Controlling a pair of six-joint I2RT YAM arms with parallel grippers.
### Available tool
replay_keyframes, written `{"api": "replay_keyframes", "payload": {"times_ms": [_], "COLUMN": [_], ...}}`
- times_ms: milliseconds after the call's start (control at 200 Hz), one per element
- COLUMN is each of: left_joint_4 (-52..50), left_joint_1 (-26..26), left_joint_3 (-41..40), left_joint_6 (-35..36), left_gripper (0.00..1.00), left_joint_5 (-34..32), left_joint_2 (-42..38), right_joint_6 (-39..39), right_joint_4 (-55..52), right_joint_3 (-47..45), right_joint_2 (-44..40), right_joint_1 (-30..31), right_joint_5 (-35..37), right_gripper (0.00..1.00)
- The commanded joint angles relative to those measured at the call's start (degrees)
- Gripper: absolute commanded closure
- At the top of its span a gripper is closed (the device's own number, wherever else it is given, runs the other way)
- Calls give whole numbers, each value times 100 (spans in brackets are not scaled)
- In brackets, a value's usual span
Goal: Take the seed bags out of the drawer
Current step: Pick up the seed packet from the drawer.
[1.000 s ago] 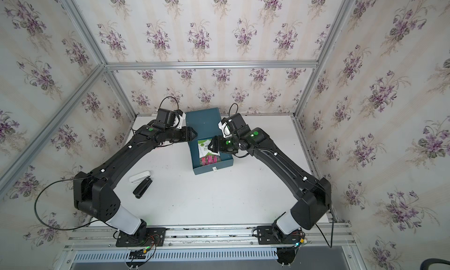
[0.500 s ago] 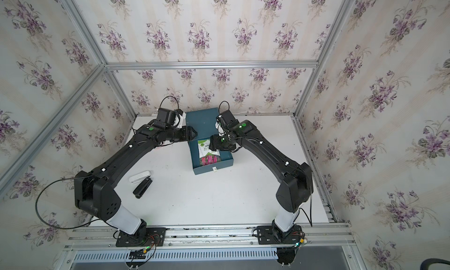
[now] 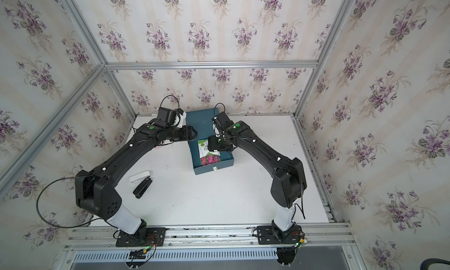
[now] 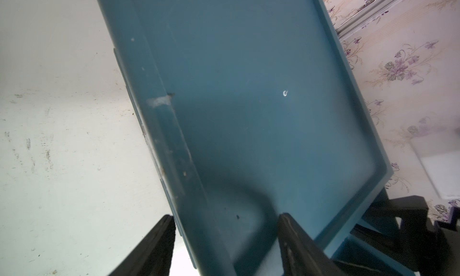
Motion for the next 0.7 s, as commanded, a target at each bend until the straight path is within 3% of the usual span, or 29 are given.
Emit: {"api": "replay_keyframes", "payload": {"times_ms": [0, 235, 694], "left_joint_4": [-499, -550, -603], "left_joint_1": [2, 7, 21], "left_joint_3": [41, 72, 31], "left_joint_6": [151, 199, 241], "left_gripper": [32, 32, 31], "left_joint_5": [-252, -269, -295], "left_joint_2": [65, 75, 66], "right_joint_6": [-2, 20, 117], "right_joint_4": [-28, -60, 146], "right_joint_3": [80, 174, 186], "right_joint_2": [92, 297, 420], "right_joint_1": [43, 114, 251], "right_joint_5": [369, 465, -180], "right_gripper": [33, 35, 47]}}
